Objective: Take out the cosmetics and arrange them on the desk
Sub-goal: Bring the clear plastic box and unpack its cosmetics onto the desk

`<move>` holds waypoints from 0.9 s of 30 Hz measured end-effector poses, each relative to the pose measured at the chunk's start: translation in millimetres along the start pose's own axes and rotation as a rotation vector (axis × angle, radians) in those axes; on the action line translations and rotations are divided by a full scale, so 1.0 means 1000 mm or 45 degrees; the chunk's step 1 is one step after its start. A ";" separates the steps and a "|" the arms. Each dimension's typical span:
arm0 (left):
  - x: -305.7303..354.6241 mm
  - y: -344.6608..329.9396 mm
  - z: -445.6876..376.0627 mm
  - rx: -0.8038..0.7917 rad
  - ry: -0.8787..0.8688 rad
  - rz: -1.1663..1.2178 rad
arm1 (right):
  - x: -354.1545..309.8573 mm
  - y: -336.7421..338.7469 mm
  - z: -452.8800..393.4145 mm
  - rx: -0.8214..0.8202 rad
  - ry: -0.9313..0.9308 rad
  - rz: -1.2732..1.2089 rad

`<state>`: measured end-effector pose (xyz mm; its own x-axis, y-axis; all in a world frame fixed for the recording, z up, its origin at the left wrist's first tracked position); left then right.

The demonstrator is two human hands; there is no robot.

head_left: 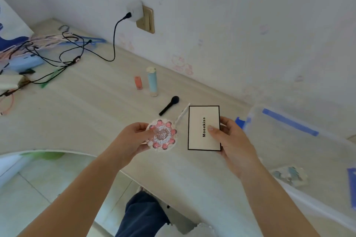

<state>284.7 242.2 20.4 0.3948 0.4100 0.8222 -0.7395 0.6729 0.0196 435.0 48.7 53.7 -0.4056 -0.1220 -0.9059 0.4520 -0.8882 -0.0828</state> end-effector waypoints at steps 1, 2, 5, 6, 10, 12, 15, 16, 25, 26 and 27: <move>0.003 0.014 -0.016 -0.017 0.014 -0.024 | 0.007 -0.017 -0.009 0.009 -0.030 -0.005; 0.006 0.025 -0.030 -0.036 0.025 -0.057 | 0.013 -0.031 -0.016 0.016 -0.065 -0.009; 0.019 0.062 -0.074 -0.074 0.057 -0.197 | 0.034 -0.077 -0.038 0.084 -0.191 -0.009; 0.022 0.073 -0.086 -0.073 0.060 -0.238 | 0.042 -0.089 -0.042 0.103 -0.232 -0.009; 0.031 0.109 -0.132 -0.076 0.084 -0.331 | 0.071 -0.134 -0.062 0.207 -0.397 -0.019; 0.030 0.120 -0.149 -0.070 0.097 -0.374 | 0.085 -0.148 -0.068 0.243 -0.458 -0.012; 0.030 0.134 -0.175 -0.066 0.088 -0.482 | 0.106 -0.169 -0.076 0.277 -0.539 -0.014; 0.031 0.137 -0.181 -0.068 0.075 -0.519 | 0.111 -0.174 -0.078 0.297 -0.558 -0.029; 0.037 0.143 -0.212 -0.163 0.038 -0.670 | 0.122 -0.189 -0.090 0.390 -0.560 -0.010; 0.038 0.142 -0.214 -0.166 0.009 -0.711 | 0.124 -0.187 -0.091 0.420 -0.550 0.042; 0.040 0.141 -0.214 -0.156 -0.035 -0.771 | 0.124 -0.185 -0.092 0.444 -0.530 0.119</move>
<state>312.4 485.4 -65.9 0.7099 -0.0819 0.6996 -0.3195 0.8477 0.4235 373.9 238.5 -81.8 -0.6884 -0.3092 -0.6562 0.2397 -0.9507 0.1966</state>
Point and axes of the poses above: each hand's wrist, its own z-axis away from the middle knuckle, its own y-axis out of the back of the hand, x = y × z, the point moved 5 cm from there along -z, towards the middle knuckle, and after that the axes turned 6 degrees about x, right-handed, at the moved point
